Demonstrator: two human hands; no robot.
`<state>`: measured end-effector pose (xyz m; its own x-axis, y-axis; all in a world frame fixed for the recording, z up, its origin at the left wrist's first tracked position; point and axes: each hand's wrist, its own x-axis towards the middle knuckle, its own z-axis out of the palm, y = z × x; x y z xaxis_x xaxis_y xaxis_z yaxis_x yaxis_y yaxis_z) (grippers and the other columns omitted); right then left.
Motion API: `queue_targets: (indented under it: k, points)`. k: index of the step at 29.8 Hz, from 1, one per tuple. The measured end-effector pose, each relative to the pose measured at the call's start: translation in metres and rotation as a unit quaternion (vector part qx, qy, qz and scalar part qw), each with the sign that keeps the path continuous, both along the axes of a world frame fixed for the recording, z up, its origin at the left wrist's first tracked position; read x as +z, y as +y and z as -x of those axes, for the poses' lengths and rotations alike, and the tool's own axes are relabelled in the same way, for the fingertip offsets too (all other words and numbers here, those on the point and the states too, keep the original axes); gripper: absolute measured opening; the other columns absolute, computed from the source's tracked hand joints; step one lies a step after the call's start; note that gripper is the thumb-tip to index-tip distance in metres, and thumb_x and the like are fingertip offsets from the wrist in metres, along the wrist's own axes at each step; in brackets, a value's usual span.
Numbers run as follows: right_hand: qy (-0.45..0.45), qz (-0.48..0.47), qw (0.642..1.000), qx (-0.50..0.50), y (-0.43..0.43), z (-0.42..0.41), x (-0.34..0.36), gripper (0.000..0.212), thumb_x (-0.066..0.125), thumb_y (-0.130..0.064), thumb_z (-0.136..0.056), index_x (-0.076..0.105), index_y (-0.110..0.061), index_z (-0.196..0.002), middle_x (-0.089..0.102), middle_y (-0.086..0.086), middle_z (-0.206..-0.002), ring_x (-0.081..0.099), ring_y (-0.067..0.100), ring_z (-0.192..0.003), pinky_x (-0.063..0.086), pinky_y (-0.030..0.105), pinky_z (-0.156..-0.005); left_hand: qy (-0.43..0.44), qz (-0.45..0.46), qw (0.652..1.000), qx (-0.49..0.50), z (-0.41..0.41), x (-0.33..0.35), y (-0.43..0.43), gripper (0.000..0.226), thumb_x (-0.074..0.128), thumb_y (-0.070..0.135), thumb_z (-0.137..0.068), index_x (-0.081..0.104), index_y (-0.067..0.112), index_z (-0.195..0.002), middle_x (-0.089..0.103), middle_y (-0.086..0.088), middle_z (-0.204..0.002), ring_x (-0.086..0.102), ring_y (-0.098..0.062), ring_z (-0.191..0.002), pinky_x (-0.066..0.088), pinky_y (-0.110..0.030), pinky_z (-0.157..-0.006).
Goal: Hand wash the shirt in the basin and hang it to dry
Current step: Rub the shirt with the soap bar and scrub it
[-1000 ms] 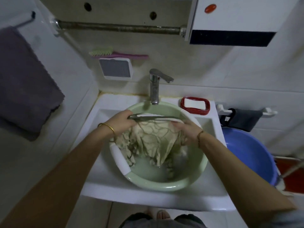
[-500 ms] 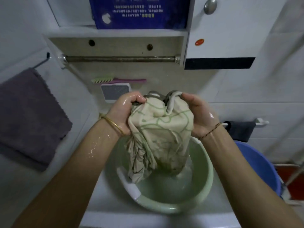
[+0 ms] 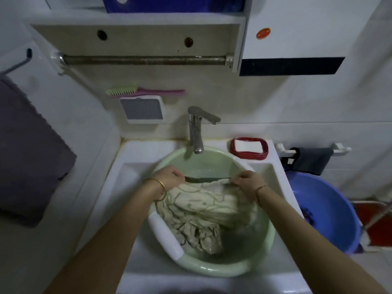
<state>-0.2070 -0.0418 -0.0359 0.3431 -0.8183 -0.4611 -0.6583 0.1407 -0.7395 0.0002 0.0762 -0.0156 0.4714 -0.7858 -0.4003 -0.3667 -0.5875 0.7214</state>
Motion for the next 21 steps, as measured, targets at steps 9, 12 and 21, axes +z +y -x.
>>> queue_targets:
  k: [9, 12, 21]
  points:
    - [0.235, 0.220, 0.910, 0.262, 0.002, -0.041, -0.095, 0.056, 0.043, -0.022, -0.095, 0.020, -0.035, -0.144, 0.025, 0.004, -0.150, 0.034, 0.033, -0.130, 0.035, 0.049, -0.106, -0.257, -0.131, 0.956, -0.057, 0.044, -0.092, -0.040, 0.054, 0.040, 0.024, -0.093, 0.026, 0.037, -0.143, 0.021, -0.014, -0.146, 0.028, -0.035, -0.132, 0.025, -0.041, -0.112]
    - [0.254, 0.206, 0.910, 0.255, 0.018, -0.049, -0.114, 0.063, 0.038, -0.026, -0.098, 0.003, -0.030, -0.150, 0.000, 0.006, -0.159, 0.020, 0.035, -0.140, 0.024, 0.051, -0.112, -0.271, -0.167, 0.941, -0.114, 0.057, -0.117, -0.038, 0.058, 0.028, 0.030, -0.099, 0.001, 0.035, -0.150, -0.007, -0.011, -0.157, 0.004, -0.033, -0.143, 0.010, -0.044, -0.116]
    - [0.289, 0.238, 0.846, 0.378, 0.001, -0.062, -0.134, 0.058, 0.037, -0.037, -0.097, 0.020, -0.021, -0.150, 0.022, 0.009, -0.155, 0.031, 0.031, -0.137, 0.027, 0.050, -0.108, -0.299, -0.182, 0.918, -0.188, 0.040, -0.162, -0.026, 0.060, 0.022, 0.041, -0.099, 0.005, 0.020, -0.151, 0.006, -0.013, -0.158, 0.019, -0.036, -0.142, 0.015, -0.044, -0.115]
